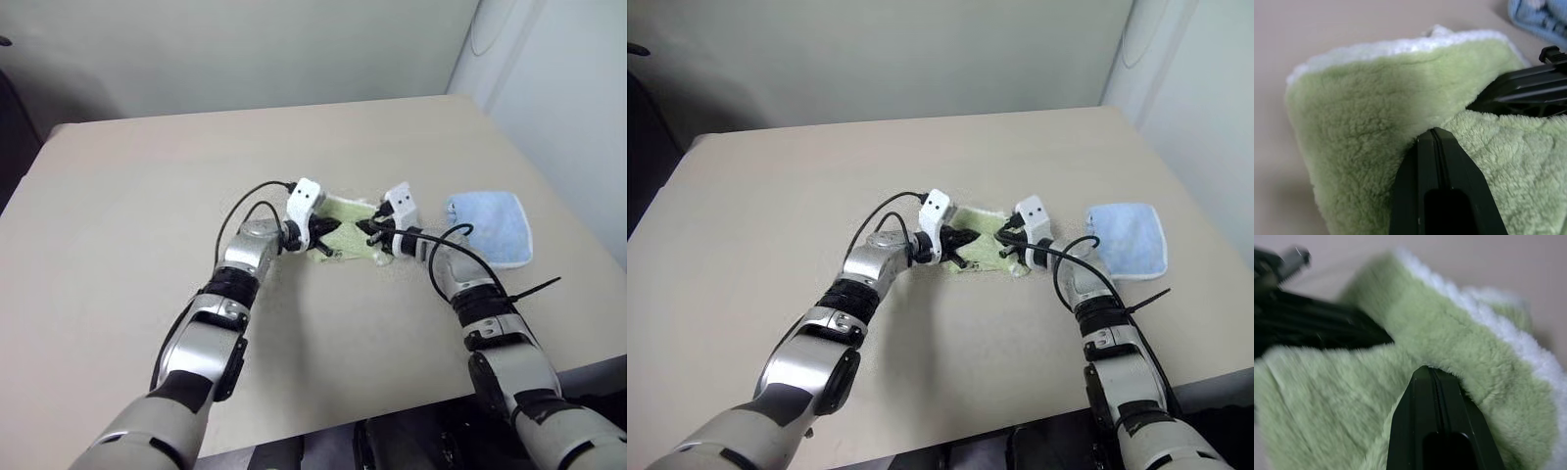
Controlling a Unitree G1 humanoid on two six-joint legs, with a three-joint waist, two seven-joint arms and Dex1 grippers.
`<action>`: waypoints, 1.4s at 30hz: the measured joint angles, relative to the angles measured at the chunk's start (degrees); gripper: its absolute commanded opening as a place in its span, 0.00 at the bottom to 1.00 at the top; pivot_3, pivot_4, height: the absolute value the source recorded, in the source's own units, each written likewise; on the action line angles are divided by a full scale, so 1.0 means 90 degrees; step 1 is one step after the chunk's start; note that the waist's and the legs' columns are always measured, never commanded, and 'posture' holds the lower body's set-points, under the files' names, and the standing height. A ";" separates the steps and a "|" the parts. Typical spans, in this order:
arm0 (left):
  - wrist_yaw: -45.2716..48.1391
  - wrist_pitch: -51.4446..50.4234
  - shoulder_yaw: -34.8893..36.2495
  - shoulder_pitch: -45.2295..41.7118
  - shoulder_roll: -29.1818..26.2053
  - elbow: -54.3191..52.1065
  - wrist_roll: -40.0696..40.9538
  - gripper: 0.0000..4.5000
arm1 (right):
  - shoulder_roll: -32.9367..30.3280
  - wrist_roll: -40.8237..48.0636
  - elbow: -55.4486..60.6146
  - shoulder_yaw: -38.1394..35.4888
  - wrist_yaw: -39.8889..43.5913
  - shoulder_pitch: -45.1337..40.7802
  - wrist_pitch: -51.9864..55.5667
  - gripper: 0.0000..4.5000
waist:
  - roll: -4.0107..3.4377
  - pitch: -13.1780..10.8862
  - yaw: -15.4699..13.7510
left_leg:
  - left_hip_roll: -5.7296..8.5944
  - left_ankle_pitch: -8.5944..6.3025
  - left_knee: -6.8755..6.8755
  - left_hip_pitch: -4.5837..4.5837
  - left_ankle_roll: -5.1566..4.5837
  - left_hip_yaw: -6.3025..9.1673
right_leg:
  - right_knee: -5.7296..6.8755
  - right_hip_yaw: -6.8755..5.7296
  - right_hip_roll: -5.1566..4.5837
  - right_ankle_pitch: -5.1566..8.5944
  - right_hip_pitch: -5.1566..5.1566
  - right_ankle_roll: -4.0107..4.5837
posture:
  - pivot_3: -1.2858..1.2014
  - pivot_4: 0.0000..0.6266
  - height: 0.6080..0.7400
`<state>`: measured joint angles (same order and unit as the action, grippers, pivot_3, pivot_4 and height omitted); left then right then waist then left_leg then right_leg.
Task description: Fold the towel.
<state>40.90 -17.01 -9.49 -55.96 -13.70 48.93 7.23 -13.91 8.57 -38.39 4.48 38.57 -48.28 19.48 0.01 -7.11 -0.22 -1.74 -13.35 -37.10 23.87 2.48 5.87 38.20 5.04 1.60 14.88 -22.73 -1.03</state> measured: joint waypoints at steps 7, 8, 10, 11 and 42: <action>-0.0014 0.0337 0.0543 0.0350 0.0116 -0.0066 0.0162 0.00 | 0.0054 -0.0082 -0.0049 -0.0031 -0.0093 0.0134 -0.0411 0.00 | 0.0001 0.0003 0.0026 | 0.0000 -0.0054 0.0006 -0.0096 -0.0094 -0.0001 | -0.0021 0.0001 0.0000 -0.0001 0.0106 0.0002 | 0.52 0.24 1.00; 0.0000 0.0229 0.0779 0.0489 0.0160 -0.0230 0.0411 0.00 | 0.0048 -0.0056 0.0092 -0.0086 -0.0089 0.0201 -0.0414 0.00 | 0.0000 0.0002 0.0025 | 0.0000 -0.0053 0.0007 -0.0089 -0.0091 -0.0002 | -0.0021 0.0000 0.0000 -0.0001 0.0100 0.0003 | 0.52 0.24 1.00; -0.0012 -0.0333 0.1411 0.0787 0.0229 -0.0806 0.1103 0.00 | -0.0025 0.0086 0.0515 -0.0208 -0.0050 0.0318 -0.0359 0.00 | -0.0003 0.0000 0.0023 | 0.0000 -0.0024 0.0005 -0.0050 -0.0041 -0.0006 | -0.0017 -0.0003 0.0000 -0.0001 0.0057 0.0003 | 0.52 0.24 1.00; -0.0054 -0.0694 0.1669 0.0868 0.0227 -0.1102 0.1422 0.00 | -0.0076 0.0152 0.0733 -0.0259 -0.0025 0.0333 -0.0301 0.00 | -0.0003 -0.0001 0.0023 | 0.0000 -0.0002 0.0003 -0.0019 -0.0003 -0.0008 | -0.0012 -0.0003 0.0000 -0.0002 0.0024 0.0003 | 0.52 0.24 1.00; -0.1362 -0.4754 0.2881 0.0098 0.0407 -0.0858 0.2987 1.00 | -0.0548 0.1013 0.2828 -0.0832 -0.0055 0.0538 0.0707 1.00 | -0.0002 -0.0001 -0.0195 | 0.0018 0.0036 -0.0015 0.0016 -0.0020 -0.0004 | -0.0027 -0.0001 -0.0018 -0.0037 0.0007 -0.0033 | 0.52 0.24 1.00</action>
<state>28.64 -59.80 16.44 -55.08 -10.04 41.21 34.11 -18.84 17.68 -12.94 -3.01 38.07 -43.44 25.84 0.00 -7.11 -1.97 -1.58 -13.02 -37.23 24.01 2.30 5.83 37.96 5.03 1.44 14.54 -22.67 -1.32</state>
